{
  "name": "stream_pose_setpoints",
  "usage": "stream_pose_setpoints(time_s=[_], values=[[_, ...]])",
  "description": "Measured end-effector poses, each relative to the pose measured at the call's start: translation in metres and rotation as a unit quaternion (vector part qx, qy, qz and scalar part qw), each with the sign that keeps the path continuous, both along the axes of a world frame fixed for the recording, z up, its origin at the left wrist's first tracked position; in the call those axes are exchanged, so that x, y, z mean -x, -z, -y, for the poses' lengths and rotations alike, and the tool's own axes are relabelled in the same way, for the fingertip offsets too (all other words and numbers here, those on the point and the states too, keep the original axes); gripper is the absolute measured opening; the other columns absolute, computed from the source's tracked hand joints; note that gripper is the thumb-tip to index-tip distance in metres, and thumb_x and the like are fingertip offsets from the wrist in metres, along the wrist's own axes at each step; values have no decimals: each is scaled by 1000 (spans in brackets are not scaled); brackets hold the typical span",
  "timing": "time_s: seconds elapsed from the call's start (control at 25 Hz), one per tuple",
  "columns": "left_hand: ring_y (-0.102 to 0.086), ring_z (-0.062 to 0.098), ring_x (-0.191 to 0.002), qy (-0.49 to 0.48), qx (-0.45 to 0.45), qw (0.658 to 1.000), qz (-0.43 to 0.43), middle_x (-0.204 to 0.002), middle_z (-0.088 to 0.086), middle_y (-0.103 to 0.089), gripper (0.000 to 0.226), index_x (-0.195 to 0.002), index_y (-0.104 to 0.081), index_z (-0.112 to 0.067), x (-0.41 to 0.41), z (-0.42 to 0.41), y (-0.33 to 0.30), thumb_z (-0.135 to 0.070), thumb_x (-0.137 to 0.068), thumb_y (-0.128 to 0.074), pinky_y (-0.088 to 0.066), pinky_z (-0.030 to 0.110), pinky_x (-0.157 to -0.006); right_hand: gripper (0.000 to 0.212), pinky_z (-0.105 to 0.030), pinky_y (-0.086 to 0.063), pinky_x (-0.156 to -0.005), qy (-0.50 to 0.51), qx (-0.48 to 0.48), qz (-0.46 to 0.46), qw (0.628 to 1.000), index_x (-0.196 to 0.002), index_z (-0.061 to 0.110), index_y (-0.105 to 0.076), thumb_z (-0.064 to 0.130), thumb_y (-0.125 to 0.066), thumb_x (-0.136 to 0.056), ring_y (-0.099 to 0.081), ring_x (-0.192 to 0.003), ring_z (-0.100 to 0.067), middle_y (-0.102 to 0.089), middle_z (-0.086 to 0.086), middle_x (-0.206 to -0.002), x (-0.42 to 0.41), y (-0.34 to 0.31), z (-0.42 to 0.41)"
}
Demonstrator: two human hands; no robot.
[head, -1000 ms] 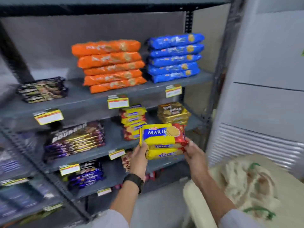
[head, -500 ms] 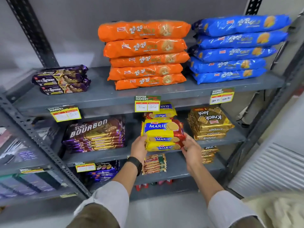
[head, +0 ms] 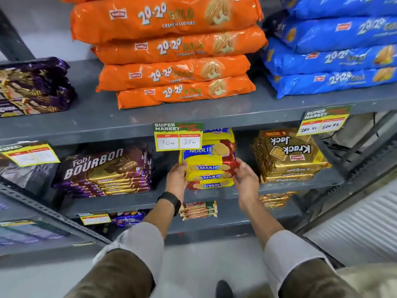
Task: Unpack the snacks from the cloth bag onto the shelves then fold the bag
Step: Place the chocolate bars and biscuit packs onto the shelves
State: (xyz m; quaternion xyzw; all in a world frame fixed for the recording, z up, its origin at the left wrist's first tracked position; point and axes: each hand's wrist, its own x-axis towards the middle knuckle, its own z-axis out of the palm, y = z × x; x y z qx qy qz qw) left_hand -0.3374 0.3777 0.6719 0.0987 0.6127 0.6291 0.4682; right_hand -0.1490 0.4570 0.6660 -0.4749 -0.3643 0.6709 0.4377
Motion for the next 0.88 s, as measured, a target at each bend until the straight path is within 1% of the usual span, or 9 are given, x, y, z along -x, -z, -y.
stream_pose_setpoints(time_s=[0.24, 0.32, 0.4, 0.52, 0.6, 0.64, 0.72, 0.76, 0.88], values=[[-77, 16, -72, 8, -25, 999, -26, -101, 2, -79, 22, -116, -63, -20, -3, 0, 7, -34, -103, -53, -61, 29, -54, 31, -12, -55, -70, 2, -49, 4, 999, -135, 11, -61, 19, -45, -109, -74, -91, 0, -74, -4, -114, 2, 5, 5], [-76, 12, -89, 0, -31, 998, -48, -116, 2, -75, 25, -124, -63, -24, -5, 5, 3, -33, -102, -55, -60, 34, -78, 36, -10, -54, -72, -7, -56, 14, 998, -141, 13, -58, 22, -48, -108, -72, -98, -1, -71, -4, -123, -2, -1, 9], [-64, 9, -115, -1, -26, 997, -79, -141, -3, -62, 48, -146, -50, -26, -9, 18, -7, -40, -100, -57, -45, 36, -104, 42, -11, -50, -82, -14, -62, 22, 998, -147, 20, -52, 27, -52, -106, -63, -117, -4, -63, 2, -135, -11, -8, 16], [-48, 1, -126, 30, -26, 988, -152, -156, -9, -44, 68, -157, -33, -29, -42, 47, -30, -52, -97, -56, -33, 21, -102, 47, -27, -37, -112, 8, -92, 40, 995, -149, 29, -49, 35, -56, -103, -46, -137, -7, -49, 11, -151, -46, -20, 45], [-44, -13, -125, 77, -47, 976, -198, -154, -18, -39, 67, -157, -31, -34, -83, 64, -37, -53, -97, -55, -32, 5, -96, 45, -32, -31, -120, 34, -120, 43, 991, -148, 31, -50, 36, -55, -104, -46, -138, 1, -51, 15, -151, -81, -28, 68], [-41, -18, -125, 106, -58, 971, -208, -153, -20, -37, 66, -157, -30, -36, -107, 70, -42, -53, -98, -55, -31, 3, -99, 45, -31, -31, -120, 56, -132, 42, 989, -148, 31, -50, 36, -54, -104, -46, -136, 7, -52, 17, -150, -104, -31, 81], [-36, -10, -132, 171, -85, 955, -226, -151, -23, -36, 67, -157, -31, -38, -162, 75, -46, -57, -96, -53, -29, 18, -111, 46, -32, -33, -119, 107, -149, 46, 982, -149, 29, -50, 38, -53, -104, -47, -133, 11, -53, 19, -148, -161, -43, 108], [-36, -7, -133, 208, -94, 945, -233, -149, -25, -36, 67, -156, -32, -39, -187, 75, -48, -61, -95, -52, -29, 22, -111, 45, -32, -34, -118, 133, -156, 56, 977, -148, 30, -51, 40, -53, -104, -47, -135, 8, -53, 18, -149, -188, -49, 121], [-45, -10, -131, 375, -138, 893, -206, -152, -18, -45, 64, -150, -45, -31, -304, 84, -59, -60, -94, -52, -34, 19, -110, 41, -31, -36, -114, 267, -151, 76, 949, -139, 40, -55, 45, -55, -98, -47, -139, -2, -54, 12, -150, -311, -67, 189]])
